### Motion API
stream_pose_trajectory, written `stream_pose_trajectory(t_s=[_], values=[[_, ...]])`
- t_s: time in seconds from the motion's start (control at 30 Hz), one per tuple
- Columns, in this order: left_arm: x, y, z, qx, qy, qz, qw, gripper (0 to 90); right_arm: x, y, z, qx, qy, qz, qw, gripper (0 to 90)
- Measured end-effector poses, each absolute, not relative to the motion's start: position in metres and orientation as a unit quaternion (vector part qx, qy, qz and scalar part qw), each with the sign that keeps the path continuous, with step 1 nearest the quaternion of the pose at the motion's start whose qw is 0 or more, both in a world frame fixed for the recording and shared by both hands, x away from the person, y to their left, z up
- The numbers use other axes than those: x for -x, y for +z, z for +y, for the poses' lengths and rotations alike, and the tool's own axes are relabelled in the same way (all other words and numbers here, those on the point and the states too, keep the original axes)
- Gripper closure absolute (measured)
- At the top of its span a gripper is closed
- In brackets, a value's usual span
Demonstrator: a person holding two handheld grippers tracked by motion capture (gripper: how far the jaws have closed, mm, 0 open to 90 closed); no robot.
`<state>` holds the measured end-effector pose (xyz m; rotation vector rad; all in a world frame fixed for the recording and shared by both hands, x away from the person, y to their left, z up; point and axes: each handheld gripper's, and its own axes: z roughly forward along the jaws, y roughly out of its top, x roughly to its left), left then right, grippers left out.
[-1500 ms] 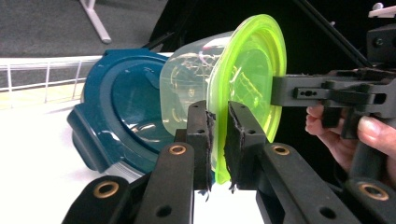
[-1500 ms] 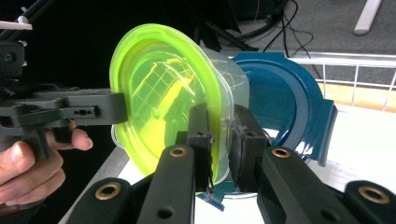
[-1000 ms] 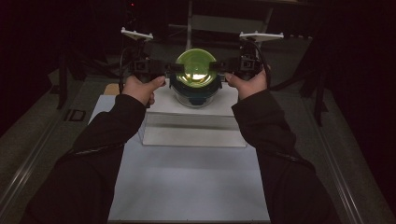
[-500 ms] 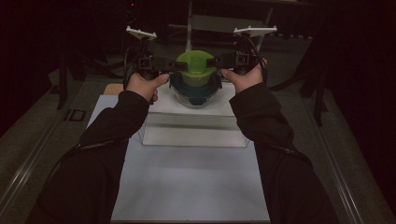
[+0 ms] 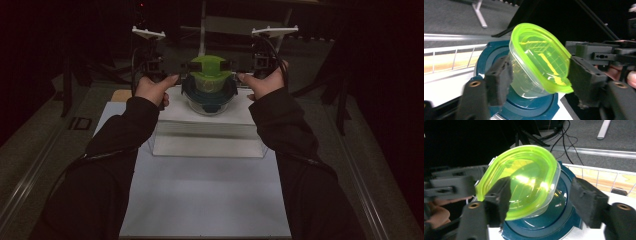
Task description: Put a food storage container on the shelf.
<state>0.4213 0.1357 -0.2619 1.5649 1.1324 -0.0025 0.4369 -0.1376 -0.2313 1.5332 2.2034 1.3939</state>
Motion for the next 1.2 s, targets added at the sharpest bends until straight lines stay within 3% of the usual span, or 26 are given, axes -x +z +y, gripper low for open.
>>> stream_pose_trajectory(t_s=[0.2, 0.27, 0.4, 0.7, 1.2], values=[[-0.409, -0.260, 0.144, -0.667, -0.004, 0.457, 0.589, 13.8, -0.428, -0.231, -0.137, -0.482, 0.468, 0.739, 0.053, 21.7], [-0.403, -0.259, 0.147, -0.666, 0.003, 0.446, 0.598, 12.4, -0.426, -0.230, -0.138, -0.475, 0.468, 0.743, 0.057, 20.4], [-0.393, -0.262, 0.151, -0.677, -0.009, 0.422, 0.603, 1.3, -0.420, -0.229, -0.141, -0.463, 0.480, 0.743, 0.055, 18.9], [-0.367, -0.278, 0.150, -0.725, -0.001, 0.377, 0.576, 0.3, -0.405, -0.235, -0.152, -0.449, 0.489, 0.746, 0.055, 19.2], [-0.323, -0.297, 0.139, -0.731, 0.067, 0.312, 0.604, 0.0, -0.361, -0.269, -0.167, -0.401, 0.513, 0.758, 0.038, 18.4]])
